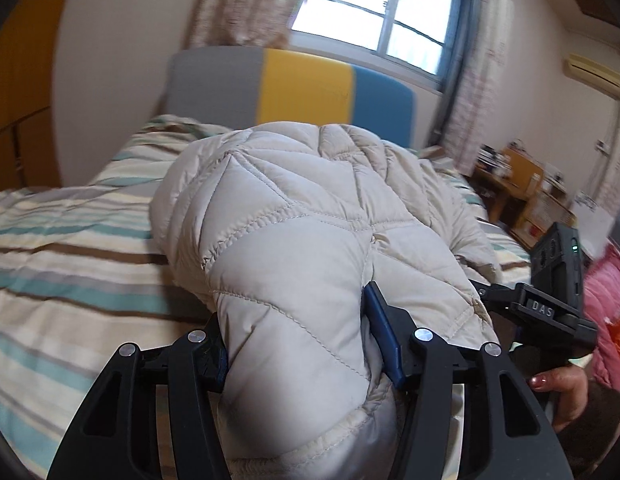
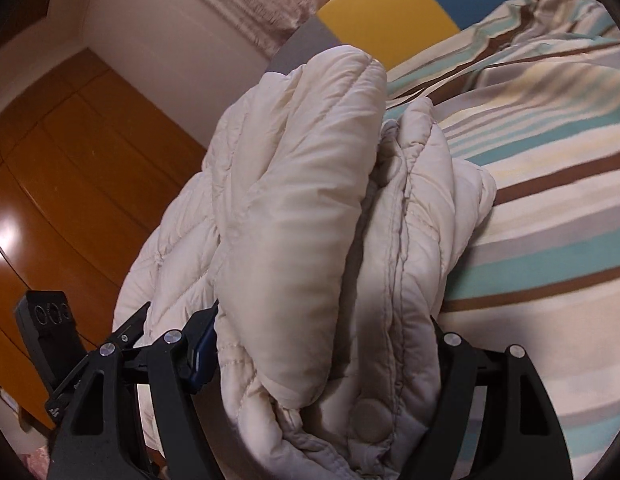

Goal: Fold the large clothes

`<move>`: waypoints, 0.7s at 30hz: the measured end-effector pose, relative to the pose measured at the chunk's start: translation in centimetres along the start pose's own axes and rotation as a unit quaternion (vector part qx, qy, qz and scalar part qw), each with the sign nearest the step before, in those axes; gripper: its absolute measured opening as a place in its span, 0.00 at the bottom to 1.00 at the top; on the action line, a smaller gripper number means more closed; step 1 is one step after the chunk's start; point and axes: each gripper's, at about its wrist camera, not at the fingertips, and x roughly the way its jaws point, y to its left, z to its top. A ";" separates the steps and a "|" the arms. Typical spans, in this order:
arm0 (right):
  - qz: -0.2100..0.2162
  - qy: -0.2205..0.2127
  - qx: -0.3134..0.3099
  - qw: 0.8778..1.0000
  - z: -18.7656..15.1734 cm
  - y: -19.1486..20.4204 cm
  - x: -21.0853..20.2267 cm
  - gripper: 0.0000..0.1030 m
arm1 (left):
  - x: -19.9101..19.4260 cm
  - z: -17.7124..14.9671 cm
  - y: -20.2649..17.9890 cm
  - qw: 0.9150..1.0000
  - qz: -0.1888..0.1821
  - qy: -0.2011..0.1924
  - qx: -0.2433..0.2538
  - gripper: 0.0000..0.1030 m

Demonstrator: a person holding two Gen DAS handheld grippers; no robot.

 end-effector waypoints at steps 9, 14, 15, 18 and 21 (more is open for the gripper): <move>-0.117 0.010 -0.034 0.993 -1.9 1.0 3.6 0.88 | 0.7 -3.6 5.3 0.998 0.047 0.019 -0.049 0.80; -0.126 -0.009 -0.040 0.991 -2.5 1.6 0.3 0.90 | 0.0 -3.6 5.7 0.995 0.046 0.031 -0.087 0.90; -0.134 -0.025 -0.050 0.989 -2.3 1.8 -1.0 0.90 | -0.4 -3.2 5.7 0.993 0.054 0.036 -0.094 0.90; -0.139 -0.086 -0.066 0.984 -1.0 3.1 -4.7 0.91 | -2.1 -1.6 5.5 0.993 0.079 0.015 -0.088 0.91; -0.153 -0.111 -0.114 0.975 2.0 6.6 -4.6 0.89 | -2.6 0.9 5.4 0.993 0.089 -0.012 -0.079 0.91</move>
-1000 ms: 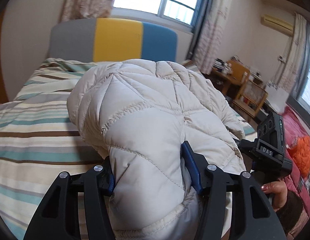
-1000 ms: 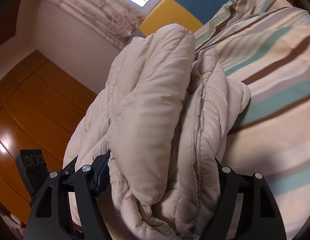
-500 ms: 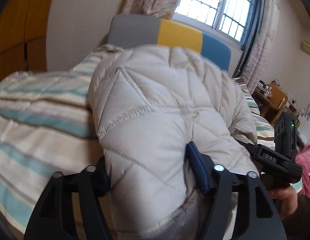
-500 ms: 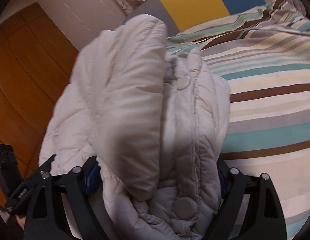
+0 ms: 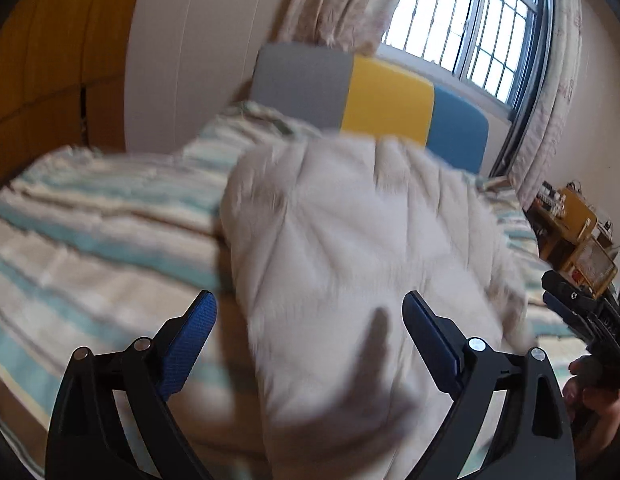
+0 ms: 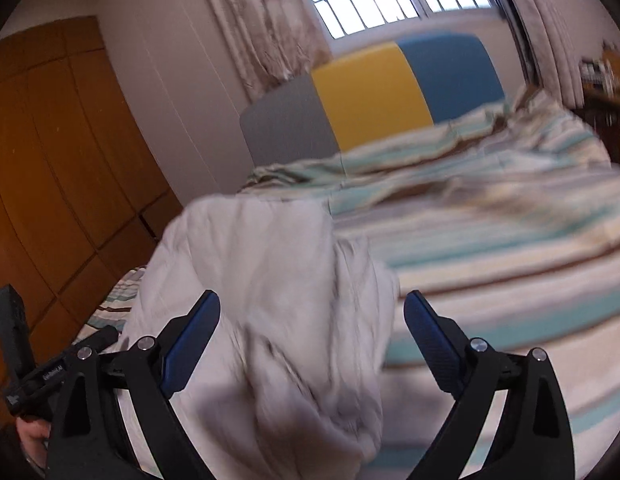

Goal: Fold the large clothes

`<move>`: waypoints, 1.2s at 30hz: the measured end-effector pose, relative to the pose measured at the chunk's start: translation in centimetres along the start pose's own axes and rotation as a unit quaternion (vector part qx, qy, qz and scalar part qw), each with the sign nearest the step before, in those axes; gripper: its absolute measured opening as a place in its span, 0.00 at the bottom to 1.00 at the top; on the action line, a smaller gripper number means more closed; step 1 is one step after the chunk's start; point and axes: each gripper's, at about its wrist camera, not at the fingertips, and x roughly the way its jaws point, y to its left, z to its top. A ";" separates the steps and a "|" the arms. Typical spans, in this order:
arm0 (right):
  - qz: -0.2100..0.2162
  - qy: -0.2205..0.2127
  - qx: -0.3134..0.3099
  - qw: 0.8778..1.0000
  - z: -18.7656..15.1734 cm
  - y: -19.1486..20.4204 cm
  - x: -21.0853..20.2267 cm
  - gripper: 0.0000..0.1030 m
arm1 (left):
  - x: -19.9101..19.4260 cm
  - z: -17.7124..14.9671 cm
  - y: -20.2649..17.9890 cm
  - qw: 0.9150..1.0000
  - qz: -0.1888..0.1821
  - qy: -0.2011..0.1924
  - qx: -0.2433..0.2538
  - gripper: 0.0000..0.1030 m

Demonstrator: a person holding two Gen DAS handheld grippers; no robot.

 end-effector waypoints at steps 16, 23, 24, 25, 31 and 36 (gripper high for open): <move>-0.090 0.134 -0.038 0.986 0.8 1.6 16.8 0.62 | 15.4 5.1 -3.4 0.992 0.076 0.078 0.059 0.95; -0.119 0.133 -0.042 0.983 0.0 0.5 19.7 0.63 | 18.2 4.3 -3.8 0.989 0.090 0.090 0.080 0.97; -0.120 0.133 -0.043 0.983 0.2 0.5 19.6 0.63 | 18.3 4.2 -4.0 0.988 0.095 0.091 0.083 0.97; -0.120 0.130 -0.045 0.983 0.2 0.6 19.4 0.63 | 18.2 4.1 -4.1 0.988 0.098 0.087 0.087 0.97; -0.106 0.088 -0.065 0.988 -0.1 1.4 15.5 0.81 | 14.2 3.7 -4.9 0.988 0.096 0.067 0.097 0.97; -0.104 0.062 -0.031 0.992 -1.9 1.0 10.0 0.82 | 8.0 1.5 -5.5 0.995 0.046 0.042 0.080 0.97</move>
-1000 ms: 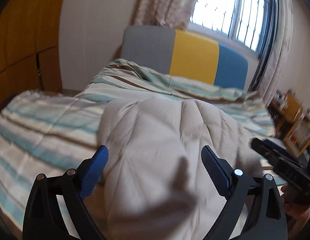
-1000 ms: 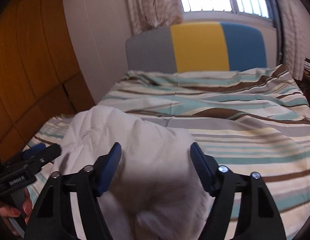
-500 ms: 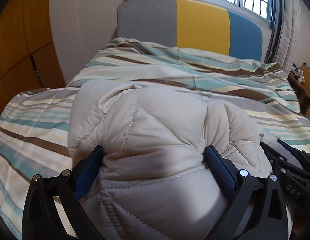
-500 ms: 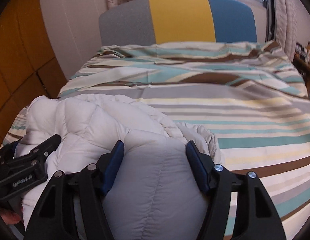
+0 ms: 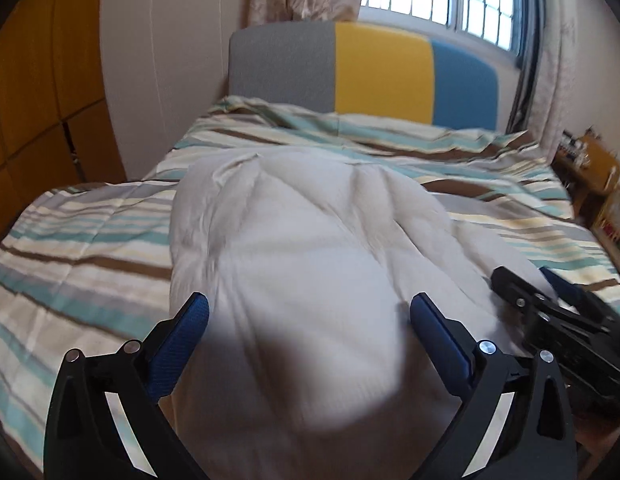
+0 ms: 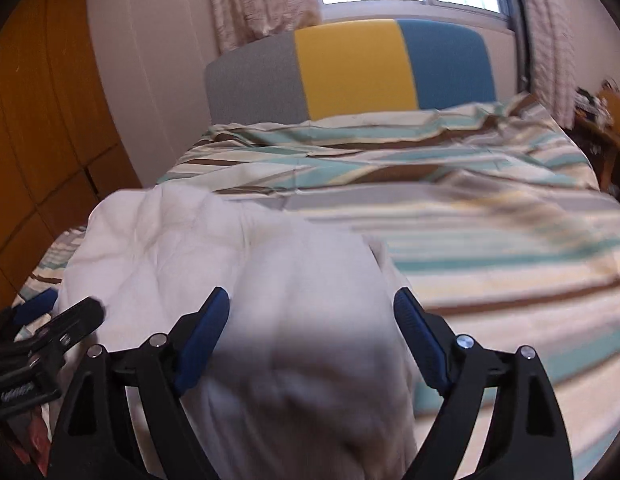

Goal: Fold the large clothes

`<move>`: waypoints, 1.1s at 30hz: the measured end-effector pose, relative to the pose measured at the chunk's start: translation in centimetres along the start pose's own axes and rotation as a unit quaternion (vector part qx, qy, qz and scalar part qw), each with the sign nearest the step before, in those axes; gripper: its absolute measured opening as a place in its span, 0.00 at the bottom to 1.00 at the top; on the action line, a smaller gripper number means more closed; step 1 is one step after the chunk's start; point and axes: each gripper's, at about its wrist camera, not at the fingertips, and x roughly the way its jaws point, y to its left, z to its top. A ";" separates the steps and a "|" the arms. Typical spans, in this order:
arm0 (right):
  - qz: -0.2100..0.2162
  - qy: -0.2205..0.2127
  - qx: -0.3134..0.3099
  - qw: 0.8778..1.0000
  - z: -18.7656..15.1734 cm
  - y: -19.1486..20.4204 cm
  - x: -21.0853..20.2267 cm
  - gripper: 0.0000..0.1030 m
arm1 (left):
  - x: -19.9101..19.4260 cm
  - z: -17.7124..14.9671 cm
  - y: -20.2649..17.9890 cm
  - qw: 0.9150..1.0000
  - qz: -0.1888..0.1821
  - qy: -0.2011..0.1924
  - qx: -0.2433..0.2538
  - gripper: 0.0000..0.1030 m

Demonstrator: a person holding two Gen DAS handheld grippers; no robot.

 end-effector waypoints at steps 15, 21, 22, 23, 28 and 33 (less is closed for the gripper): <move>0.019 0.014 -0.003 1.000 -4.6 1.1 -7.5 0.98 | -4.8 -5.6 -0.4 1.000 0.015 0.017 -0.009 0.97; 0.020 0.028 -0.055 0.998 -8.2 3.5 -12.6 0.98 | -10.9 -9.6 0.4 0.999 0.019 0.014 -0.034 0.97; 0.019 0.024 -0.057 0.998 -8.7 3.7 -13.4 0.98 | -11.6 -10.1 0.5 0.999 0.023 0.011 -0.034 0.97; 0.019 0.020 -0.057 0.998 -9.1 3.9 -13.9 0.98 | -12.6 -10.7 0.6 0.999 0.031 0.005 -0.033 0.97; 0.010 0.010 -0.061 0.998 -10.6 4.4 -17.3 0.98 | -16.9 -12.8 1.6 0.996 0.073 -0.030 -0.039 0.97; -0.010 0.010 -0.065 0.998 -11.2 4.7 -19.8 0.98 | -19.7 -13.9 1.7 0.996 0.070 -0.049 -0.036 0.97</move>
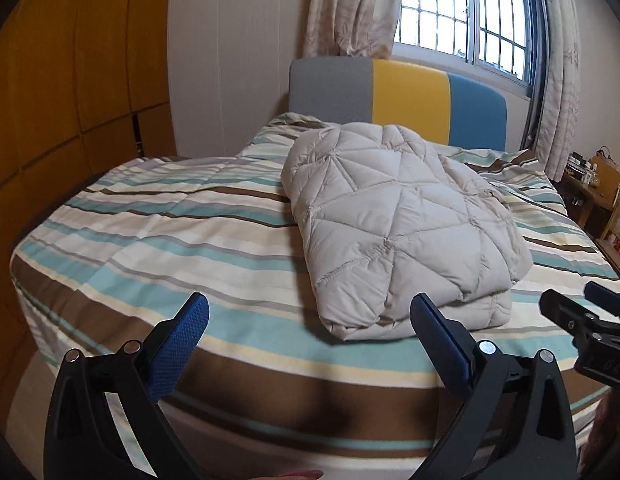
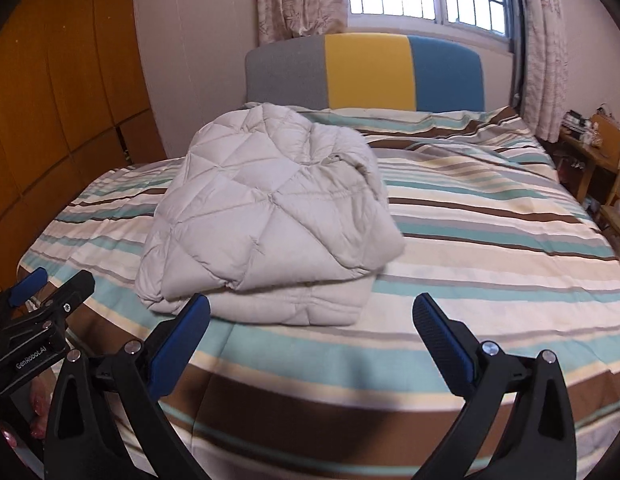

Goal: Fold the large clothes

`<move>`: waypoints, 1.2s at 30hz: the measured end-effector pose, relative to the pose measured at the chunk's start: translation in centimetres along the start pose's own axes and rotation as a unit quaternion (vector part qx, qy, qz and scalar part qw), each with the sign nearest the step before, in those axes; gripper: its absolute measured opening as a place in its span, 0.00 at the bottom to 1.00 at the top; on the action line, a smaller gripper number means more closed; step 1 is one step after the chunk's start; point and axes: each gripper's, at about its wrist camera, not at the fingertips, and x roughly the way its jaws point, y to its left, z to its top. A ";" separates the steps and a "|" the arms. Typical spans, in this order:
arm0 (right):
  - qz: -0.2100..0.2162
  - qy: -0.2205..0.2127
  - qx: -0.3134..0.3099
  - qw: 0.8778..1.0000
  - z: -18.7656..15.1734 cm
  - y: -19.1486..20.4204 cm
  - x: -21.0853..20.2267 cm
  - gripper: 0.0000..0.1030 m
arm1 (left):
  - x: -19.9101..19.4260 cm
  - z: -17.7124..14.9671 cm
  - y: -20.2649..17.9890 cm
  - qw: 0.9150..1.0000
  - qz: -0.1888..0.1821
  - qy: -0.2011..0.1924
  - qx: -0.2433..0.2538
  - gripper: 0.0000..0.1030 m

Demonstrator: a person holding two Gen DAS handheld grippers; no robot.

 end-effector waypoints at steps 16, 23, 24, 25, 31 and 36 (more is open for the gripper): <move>-0.012 -0.018 -0.016 1.000 0.2 1.1 -3.7 0.98 | -3.5 0.4 -0.1 0.999 -0.001 -0.037 0.005 0.97; -0.014 -0.012 -0.010 1.000 0.1 0.9 -3.4 0.98 | -2.8 0.4 0.4 1.000 -0.004 -0.022 -0.007 0.97; -0.013 -0.010 -0.009 1.000 0.1 0.9 -3.3 0.98 | -2.7 0.3 0.4 1.000 -0.005 -0.021 -0.008 0.97; -0.014 -0.009 -0.009 1.000 0.1 0.9 -3.3 0.98 | -2.7 0.3 0.5 1.000 -0.005 -0.021 -0.008 0.97; -0.014 -0.010 -0.009 1.000 0.1 0.8 -3.3 0.98 | -2.8 0.2 0.4 1.000 -0.007 -0.022 -0.006 0.97; -0.014 -0.010 -0.008 1.000 0.1 0.7 -3.3 0.98 | -2.6 0.1 0.4 1.000 -0.009 -0.020 -0.006 0.97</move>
